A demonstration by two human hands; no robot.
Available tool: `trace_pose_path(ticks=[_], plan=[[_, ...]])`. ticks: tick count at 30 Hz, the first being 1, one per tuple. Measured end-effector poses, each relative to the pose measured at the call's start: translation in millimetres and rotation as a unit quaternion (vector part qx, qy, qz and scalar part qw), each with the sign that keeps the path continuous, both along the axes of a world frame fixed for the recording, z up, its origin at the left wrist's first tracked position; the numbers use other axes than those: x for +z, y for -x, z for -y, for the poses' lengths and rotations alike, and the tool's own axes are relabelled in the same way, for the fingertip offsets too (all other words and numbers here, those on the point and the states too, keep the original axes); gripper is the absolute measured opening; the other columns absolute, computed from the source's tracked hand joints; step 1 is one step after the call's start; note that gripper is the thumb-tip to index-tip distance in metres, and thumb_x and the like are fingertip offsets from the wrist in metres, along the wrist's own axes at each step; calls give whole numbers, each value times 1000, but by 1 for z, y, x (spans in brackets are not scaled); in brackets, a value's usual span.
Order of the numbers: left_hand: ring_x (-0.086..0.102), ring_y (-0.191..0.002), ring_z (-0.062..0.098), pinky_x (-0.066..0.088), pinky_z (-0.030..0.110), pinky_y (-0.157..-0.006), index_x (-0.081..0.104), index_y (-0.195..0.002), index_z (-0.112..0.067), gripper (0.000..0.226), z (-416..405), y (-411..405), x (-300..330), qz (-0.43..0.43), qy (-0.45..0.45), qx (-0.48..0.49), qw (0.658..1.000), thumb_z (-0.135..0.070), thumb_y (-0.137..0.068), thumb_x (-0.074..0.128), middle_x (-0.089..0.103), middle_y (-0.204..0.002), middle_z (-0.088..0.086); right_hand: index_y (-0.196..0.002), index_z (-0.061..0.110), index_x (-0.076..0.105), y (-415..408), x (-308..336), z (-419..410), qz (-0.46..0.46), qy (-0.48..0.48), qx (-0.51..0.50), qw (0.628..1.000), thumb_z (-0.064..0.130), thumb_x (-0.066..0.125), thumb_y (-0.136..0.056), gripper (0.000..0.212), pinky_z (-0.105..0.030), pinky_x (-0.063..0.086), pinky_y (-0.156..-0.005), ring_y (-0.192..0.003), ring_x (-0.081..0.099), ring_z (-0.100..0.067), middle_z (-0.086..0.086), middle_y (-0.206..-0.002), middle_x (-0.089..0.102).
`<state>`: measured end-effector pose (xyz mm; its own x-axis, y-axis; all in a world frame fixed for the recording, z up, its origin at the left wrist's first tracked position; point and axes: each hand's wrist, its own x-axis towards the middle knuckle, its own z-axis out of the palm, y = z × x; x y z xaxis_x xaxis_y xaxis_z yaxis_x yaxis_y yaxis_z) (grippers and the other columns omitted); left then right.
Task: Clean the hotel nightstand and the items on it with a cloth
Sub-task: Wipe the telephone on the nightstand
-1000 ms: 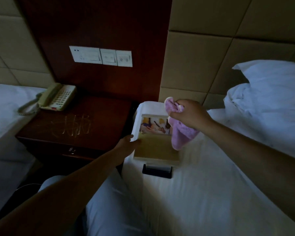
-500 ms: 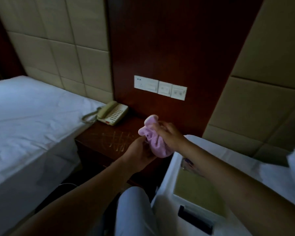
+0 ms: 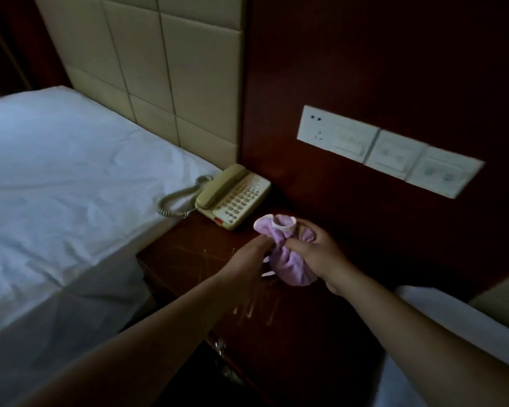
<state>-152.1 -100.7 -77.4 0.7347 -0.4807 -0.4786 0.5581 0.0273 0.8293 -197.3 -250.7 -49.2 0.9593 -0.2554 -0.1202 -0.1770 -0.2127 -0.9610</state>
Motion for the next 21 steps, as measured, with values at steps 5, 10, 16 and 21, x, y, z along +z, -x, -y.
trace_pose_path(ticks=[5, 10, 16, 21], plan=[[70, -110, 24, 60, 39, -88, 69, -121, -24, 32, 6, -108, -29, 94, 8, 50, 994, -43, -105, 49, 73, -117, 4, -113, 17, 73, -136, -28, 26, 11, -16, -11, 1000, -2, 68, -87, 33, -22, 56, -81, -101, 73, -11, 4, -105, 78], [61, -119, 8, 50, 38, -103, 61, -128, -43, 34, -21, -160, -33, 248, -173, 11, 953, -57, -99, 49, 66, -128, -12, -105, 26, 73, -209, -7, 18, 4, 34, 22, 999, 0, 71, -84, 34, -17, 53, -81, -96, 72, -4, 11, -100, 78], [-5, -157, 18, 6, 39, -126, 9, -163, -22, 74, -51, -200, -18, 443, -483, -155, 739, -60, -103, 32, -1, -170, -2, -122, 33, 70, -294, 36, -2, 64, 269, 104, 955, 30, 74, -71, 51, -23, 46, -96, -109, 64, -10, 6, -120, 66], [2, -156, 17, 5, 29, -124, 11, -162, -17, 73, -63, -213, -45, 504, -521, -143, 674, -54, -104, 35, 6, -170, 0, -116, 33, 69, -351, -15, -30, 1, 449, 146, 882, 51, 67, -76, 44, -33, 46, -103, -117, 57, -24, 3, -129, 57]])
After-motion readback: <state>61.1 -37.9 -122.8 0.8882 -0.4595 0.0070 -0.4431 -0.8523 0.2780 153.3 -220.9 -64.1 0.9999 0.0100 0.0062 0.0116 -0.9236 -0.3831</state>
